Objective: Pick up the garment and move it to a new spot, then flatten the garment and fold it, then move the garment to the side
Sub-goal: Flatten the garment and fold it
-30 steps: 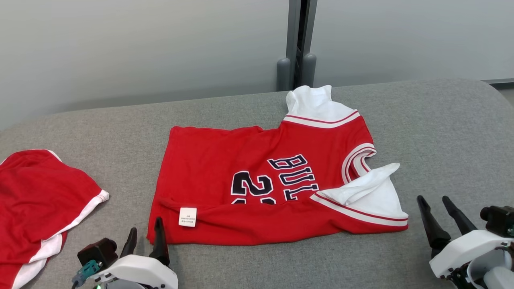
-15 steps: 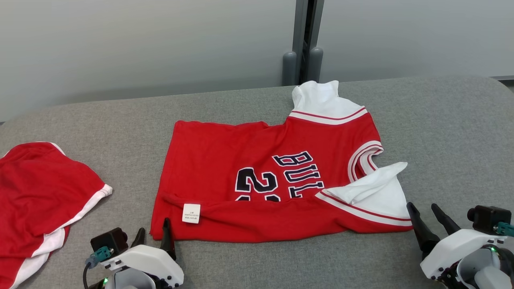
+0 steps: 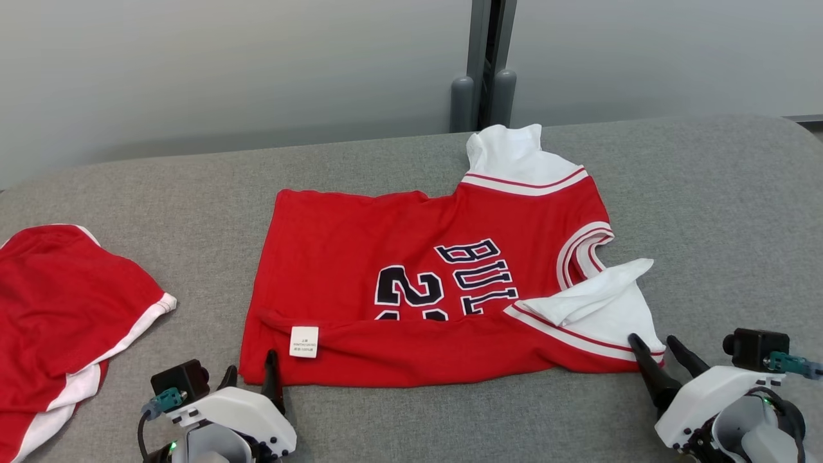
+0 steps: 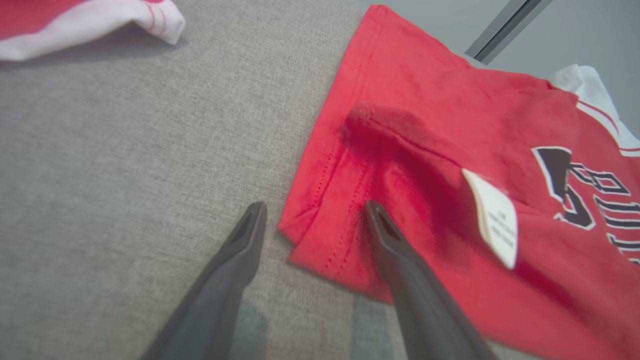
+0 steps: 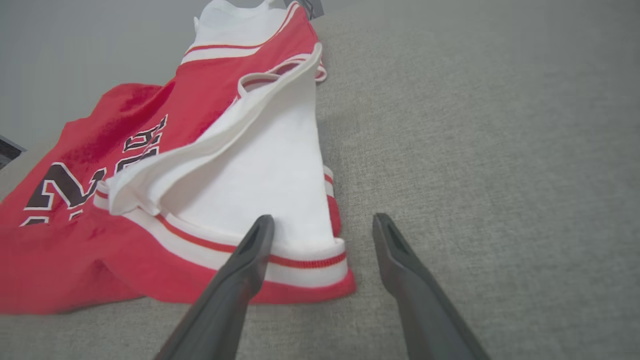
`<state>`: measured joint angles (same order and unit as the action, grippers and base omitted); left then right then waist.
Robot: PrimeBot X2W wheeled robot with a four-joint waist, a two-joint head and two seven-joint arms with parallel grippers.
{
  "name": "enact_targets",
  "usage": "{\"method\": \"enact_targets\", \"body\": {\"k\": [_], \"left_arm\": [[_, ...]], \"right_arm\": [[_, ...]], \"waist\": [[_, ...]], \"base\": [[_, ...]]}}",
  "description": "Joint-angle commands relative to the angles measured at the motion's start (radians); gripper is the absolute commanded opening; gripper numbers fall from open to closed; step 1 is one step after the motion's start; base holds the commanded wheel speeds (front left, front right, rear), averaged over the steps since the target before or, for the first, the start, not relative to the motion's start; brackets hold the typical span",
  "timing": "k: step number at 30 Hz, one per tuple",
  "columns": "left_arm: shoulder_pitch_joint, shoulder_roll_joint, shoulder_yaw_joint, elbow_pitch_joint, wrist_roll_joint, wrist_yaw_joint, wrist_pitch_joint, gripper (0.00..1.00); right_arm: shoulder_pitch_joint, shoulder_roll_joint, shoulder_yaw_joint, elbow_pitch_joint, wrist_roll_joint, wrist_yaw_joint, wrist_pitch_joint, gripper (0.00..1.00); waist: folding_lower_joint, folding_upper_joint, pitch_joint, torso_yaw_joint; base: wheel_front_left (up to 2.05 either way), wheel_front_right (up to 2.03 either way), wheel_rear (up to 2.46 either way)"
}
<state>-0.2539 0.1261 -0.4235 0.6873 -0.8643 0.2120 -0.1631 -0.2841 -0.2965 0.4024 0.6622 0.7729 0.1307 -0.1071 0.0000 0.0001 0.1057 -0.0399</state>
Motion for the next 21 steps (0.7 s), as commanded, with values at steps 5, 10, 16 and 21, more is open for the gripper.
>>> {"method": "enact_targets", "body": {"k": [5,10,16,21], "left_arm": [[-0.023,-0.003,-0.009,0.026,-0.004,-0.017,0.003,1.00],[-0.033,-0.009,-0.017,0.038,-0.012,-0.035,0.019,0.00],[-0.034,-0.008,-0.024,0.042,-0.012,-0.049,0.009,0.00],[-0.026,-0.002,-0.023,0.024,-0.013,-0.059,-0.008,0.00]], "right_arm": [[-0.041,-0.013,0.027,0.039,0.027,0.000,0.024,1.00],[-0.049,-0.007,0.065,0.049,0.070,0.000,0.038,0.47],[-0.051,-0.030,0.084,0.054,0.116,0.000,0.025,0.00],[-0.058,-0.053,0.098,0.055,0.129,0.000,0.004,0.00]], "waist": [[0.0000,-0.0001,0.019,0.009],[0.0000,-0.0001,0.019,0.016],[0.0000,-0.0001,0.005,0.019],[0.0000,-0.0001,-0.011,0.021]], "base": [[0.00,0.00,0.00],[0.00,0.00,0.00],[0.00,0.00,0.00],[0.00,0.00,0.00]]}}
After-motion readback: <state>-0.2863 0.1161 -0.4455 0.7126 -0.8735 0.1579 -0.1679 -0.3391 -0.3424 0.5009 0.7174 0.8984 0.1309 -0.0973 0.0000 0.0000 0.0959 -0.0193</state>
